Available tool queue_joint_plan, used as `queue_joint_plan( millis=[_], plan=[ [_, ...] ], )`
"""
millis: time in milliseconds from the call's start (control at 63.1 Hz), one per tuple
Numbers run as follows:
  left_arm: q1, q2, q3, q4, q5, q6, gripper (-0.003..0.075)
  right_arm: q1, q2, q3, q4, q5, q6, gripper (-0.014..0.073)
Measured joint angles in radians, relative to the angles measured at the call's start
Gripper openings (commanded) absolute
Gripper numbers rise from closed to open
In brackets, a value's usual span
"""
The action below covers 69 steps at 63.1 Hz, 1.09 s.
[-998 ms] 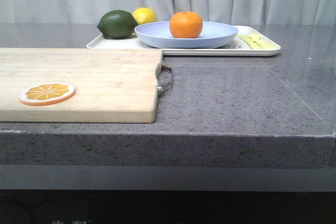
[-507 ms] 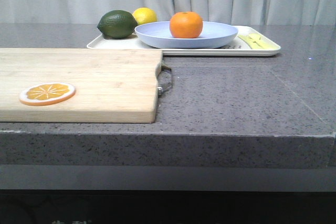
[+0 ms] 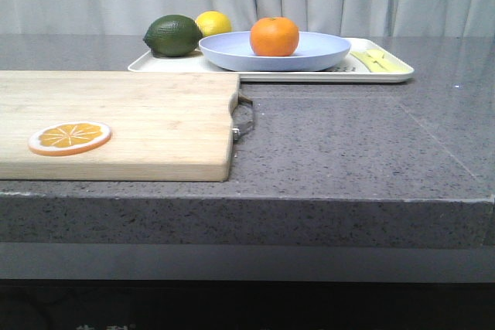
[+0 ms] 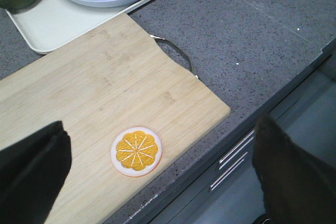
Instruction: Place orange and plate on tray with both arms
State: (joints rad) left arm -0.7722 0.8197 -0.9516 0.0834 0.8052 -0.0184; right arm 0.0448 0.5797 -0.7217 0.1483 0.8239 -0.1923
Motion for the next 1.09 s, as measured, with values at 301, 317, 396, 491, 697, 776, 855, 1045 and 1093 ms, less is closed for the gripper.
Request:
queue_joint_plan(
  millis=[301,317,396,491,697,776,855,1045,1093],
  plan=[
    [0.000,0.000,0.000,0.000,0.002,0.000,0.0175,0.000,0.000,0.000,0.000,0.000,0.000,0.0024],
    [0.000,0.000,0.000,0.000,0.002,0.000,0.0150,0.000,0.000,0.000,0.000,0.000,0.000,0.0008],
    [0.000,0.000,0.000,0.000,0.002,0.000,0.0066,0.000,0.000,0.000,0.000,0.000,0.000,-0.0059],
    [0.000,0.000,0.000,0.000,0.002,0.000,-0.0015,0.000,0.000,0.000,0.000,0.000,0.000,-0.0068],
    [0.000,0.000,0.000,0.000,0.002,0.000,-0.0018,0.000,0.000,0.000,0.000,0.000,0.000,-0.0068],
    [0.000,0.000,0.000,0.000,0.002,0.000,-0.0018,0.000,0.000,0.000,0.000,0.000,0.000,-0.0068],
    [0.000,0.000,0.000,0.000,0.002,0.000,-0.0018,0.000,0.000,0.000,0.000,0.000,0.000,-0.0068],
    [0.020,-0.027,0.039,-0.004,-0.028,0.000,-0.0018,0.000,0.000,0.000,0.002,0.000,0.000,-0.0068],
    [0.041,-0.050,0.069,-0.002,-0.050,0.000,-0.0018,0.000,0.000,0.000,0.002,0.000,0.000,-0.0068]
  ],
)
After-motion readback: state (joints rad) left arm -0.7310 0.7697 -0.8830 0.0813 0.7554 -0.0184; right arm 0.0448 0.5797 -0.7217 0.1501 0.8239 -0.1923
